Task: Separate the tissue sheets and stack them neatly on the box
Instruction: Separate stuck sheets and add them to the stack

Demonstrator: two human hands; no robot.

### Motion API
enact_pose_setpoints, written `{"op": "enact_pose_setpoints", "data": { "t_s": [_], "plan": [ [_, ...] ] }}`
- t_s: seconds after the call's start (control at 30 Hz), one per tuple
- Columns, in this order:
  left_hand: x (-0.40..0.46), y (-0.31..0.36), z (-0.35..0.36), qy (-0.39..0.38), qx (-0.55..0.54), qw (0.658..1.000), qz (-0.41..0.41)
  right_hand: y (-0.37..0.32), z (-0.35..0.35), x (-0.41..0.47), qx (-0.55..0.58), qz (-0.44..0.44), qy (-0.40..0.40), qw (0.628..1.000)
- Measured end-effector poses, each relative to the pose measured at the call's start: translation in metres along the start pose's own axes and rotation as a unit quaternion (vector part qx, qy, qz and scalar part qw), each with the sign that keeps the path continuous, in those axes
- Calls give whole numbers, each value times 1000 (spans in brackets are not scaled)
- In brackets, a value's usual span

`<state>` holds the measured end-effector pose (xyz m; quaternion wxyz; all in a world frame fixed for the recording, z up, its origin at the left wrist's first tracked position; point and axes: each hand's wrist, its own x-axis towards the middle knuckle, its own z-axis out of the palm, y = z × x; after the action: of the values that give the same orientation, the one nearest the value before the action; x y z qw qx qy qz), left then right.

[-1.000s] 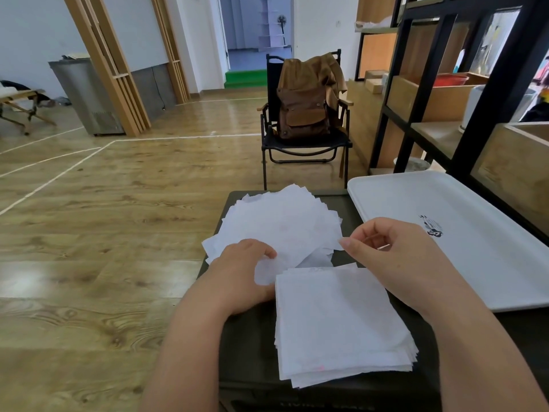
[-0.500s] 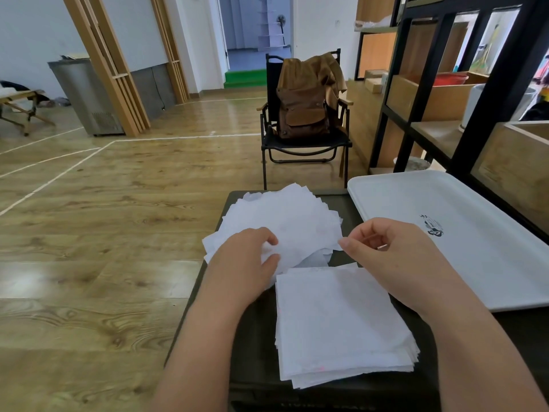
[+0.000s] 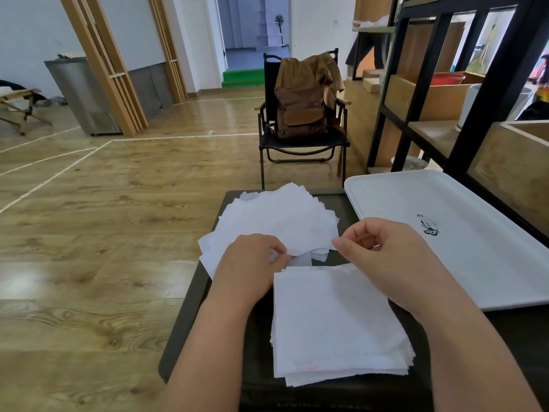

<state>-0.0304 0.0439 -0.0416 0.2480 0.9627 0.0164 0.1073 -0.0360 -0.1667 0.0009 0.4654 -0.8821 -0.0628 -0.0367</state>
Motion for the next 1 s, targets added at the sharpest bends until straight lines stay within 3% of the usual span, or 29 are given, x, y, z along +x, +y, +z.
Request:
{"op": "enact_pose_setpoints", "data": {
  "t_s": [0.27, 0.37, 0.47, 0.57, 0.67, 0.8, 0.87, 1.0],
  "plan": [
    [-3, 0, -5, 10, -30, 999, -4, 1, -1, 1, 3, 3, 5, 1000],
    [-3, 4, -7, 66, -60, 995, -35, 0, -2, -1, 10, 1, 8, 1000],
    [-4, 12, -19, 122, -174, 975, -71, -3, -3, -2, 23, -8, 17, 1000],
    [-9, 25, -41, 126, -378, 912, -102, -7, -3, -4, 52, -26, 26, 998],
    [-18, 38, -64, 70, -583, 803, -101, -16, 0, -6, 112, -29, 10, 993],
    [-24, 46, -79, 14, -663, 740, -116, -28, 5, -11, 196, -34, -44, 979],
    [-26, 47, -80, 5, -653, 746, -133, -33, 6, -13, 225, -41, -41, 973],
    [-26, 44, -75, 67, -528, 832, -158, -39, 5, -15, 272, -63, -12, 960]
  ]
}}
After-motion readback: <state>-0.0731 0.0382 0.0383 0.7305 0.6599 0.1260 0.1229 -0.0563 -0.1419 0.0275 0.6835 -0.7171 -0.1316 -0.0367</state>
